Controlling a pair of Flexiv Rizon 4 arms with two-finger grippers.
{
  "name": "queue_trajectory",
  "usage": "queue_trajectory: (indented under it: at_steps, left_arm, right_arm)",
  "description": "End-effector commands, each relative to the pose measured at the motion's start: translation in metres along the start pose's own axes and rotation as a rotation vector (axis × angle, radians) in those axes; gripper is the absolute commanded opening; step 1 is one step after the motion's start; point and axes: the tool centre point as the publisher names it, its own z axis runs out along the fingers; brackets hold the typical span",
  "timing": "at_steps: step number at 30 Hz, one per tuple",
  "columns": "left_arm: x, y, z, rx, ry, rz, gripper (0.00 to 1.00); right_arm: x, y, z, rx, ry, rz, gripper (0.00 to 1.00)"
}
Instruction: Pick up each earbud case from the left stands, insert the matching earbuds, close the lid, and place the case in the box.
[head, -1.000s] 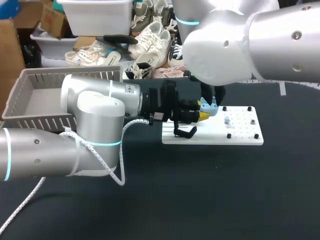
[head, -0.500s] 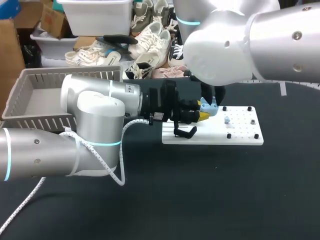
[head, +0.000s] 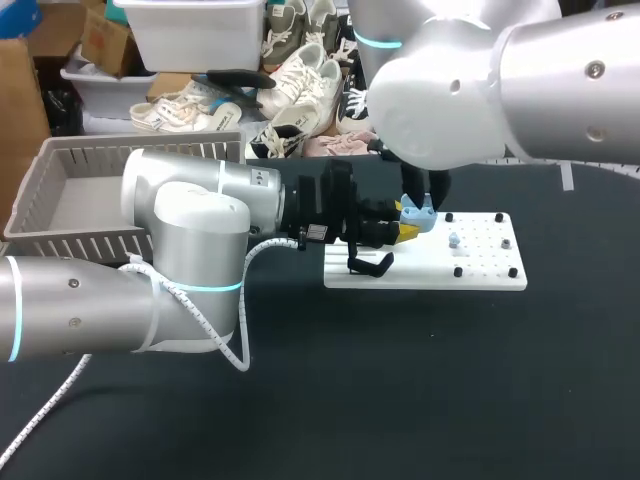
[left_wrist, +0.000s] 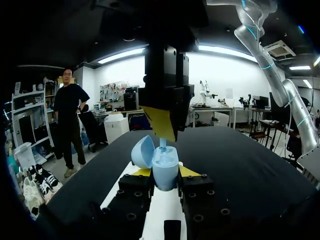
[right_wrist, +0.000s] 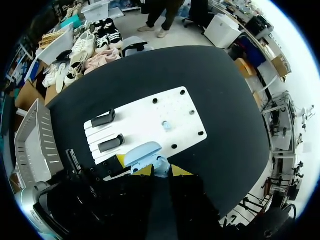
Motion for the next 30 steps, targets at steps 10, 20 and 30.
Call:
queue_trajectory:
  at_steps: [10,20,30]
  left_arm:
    - [0.0003,-0.0001,0.0001,-0.002,-0.001,0.000,0.00]
    - [0.0003,-0.0001,0.0001,-0.002,-0.001,0.000,0.00]
    - [0.0003,-0.0001,0.0001,-0.002,-0.001,0.000,0.00]
  right_arm:
    - [0.0013,0.0009,0.0035,-0.005,0.005,0.001,0.00]
    - [0.0011,0.0014,0.0069,-0.005,0.011,0.001,0.00]
    - [0.0007,0.0032,0.0100,-0.008,0.017,0.000,0.00]
